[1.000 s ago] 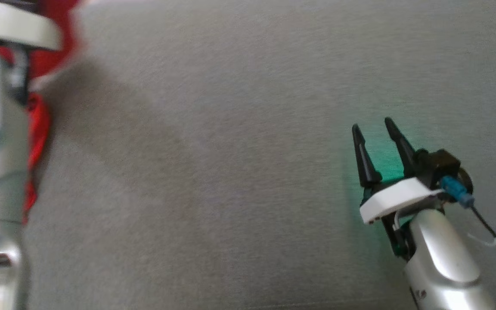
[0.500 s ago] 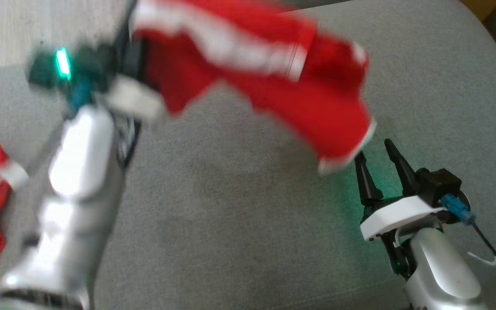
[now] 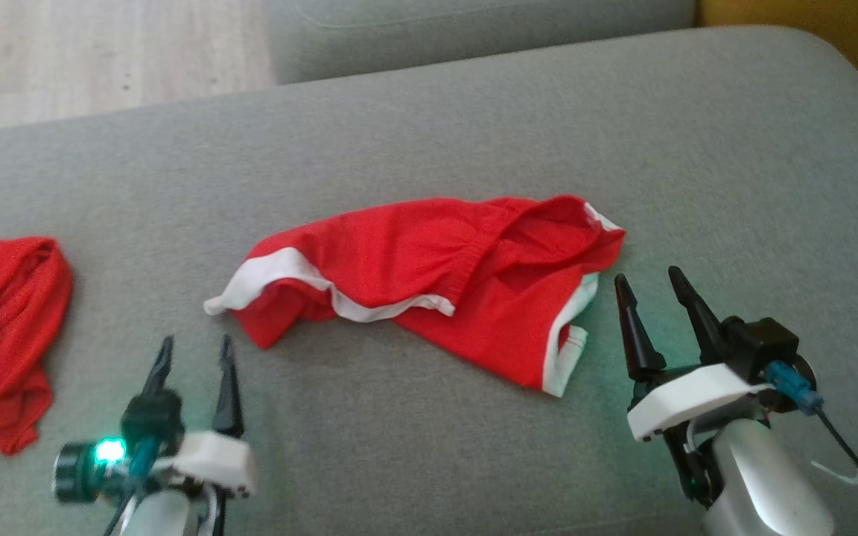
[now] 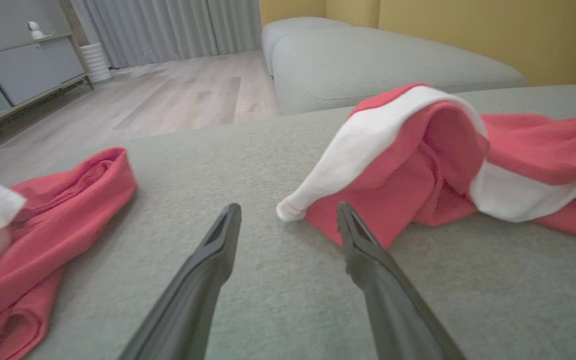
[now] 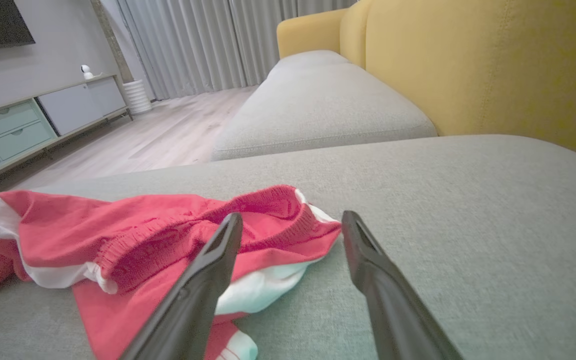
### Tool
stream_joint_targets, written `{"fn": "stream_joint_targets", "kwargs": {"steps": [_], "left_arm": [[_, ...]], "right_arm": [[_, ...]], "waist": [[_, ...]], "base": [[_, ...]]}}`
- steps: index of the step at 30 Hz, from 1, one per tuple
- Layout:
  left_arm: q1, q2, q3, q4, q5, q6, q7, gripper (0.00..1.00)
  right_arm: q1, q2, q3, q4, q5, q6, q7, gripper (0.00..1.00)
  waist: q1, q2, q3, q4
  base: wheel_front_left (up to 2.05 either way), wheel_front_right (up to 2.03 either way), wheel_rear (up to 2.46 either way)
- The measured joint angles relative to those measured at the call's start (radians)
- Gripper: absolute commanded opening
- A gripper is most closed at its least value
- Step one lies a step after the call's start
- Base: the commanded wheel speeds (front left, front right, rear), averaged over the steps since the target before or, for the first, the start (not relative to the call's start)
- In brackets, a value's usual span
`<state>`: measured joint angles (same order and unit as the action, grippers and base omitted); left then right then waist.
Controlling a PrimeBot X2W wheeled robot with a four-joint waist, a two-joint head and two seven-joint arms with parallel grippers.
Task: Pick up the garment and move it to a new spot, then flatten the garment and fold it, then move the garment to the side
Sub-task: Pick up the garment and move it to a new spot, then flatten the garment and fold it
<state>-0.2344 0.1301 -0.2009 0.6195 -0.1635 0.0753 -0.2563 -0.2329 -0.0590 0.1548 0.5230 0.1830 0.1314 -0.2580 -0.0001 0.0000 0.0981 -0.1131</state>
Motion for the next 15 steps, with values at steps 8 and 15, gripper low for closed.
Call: {"fn": "stream_joint_targets", "kwargs": {"steps": [8, 15], "left_arm": [[0.21, -0.029, 0.12, -0.187, 0.012, 0.018, 0.0, 1.0], [0.237, -0.059, 0.126, -0.224, 0.057, -0.028, 0.0, 1.0]], "right_arm": [[0.048, 0.001, 0.045, -0.001, 0.01, 0.0, 0.0, 1.0], [0.043, 0.002, 0.127, 0.051, 0.029, 0.0, 0.0, 1.0]], "waist": [[-0.0001, 0.0, -0.047, 0.071], [0.0001, 0.0, -0.04, 0.143]], "base": [[0.0, 0.0, 0.0], [0.0, 0.0, 0.0]]}}
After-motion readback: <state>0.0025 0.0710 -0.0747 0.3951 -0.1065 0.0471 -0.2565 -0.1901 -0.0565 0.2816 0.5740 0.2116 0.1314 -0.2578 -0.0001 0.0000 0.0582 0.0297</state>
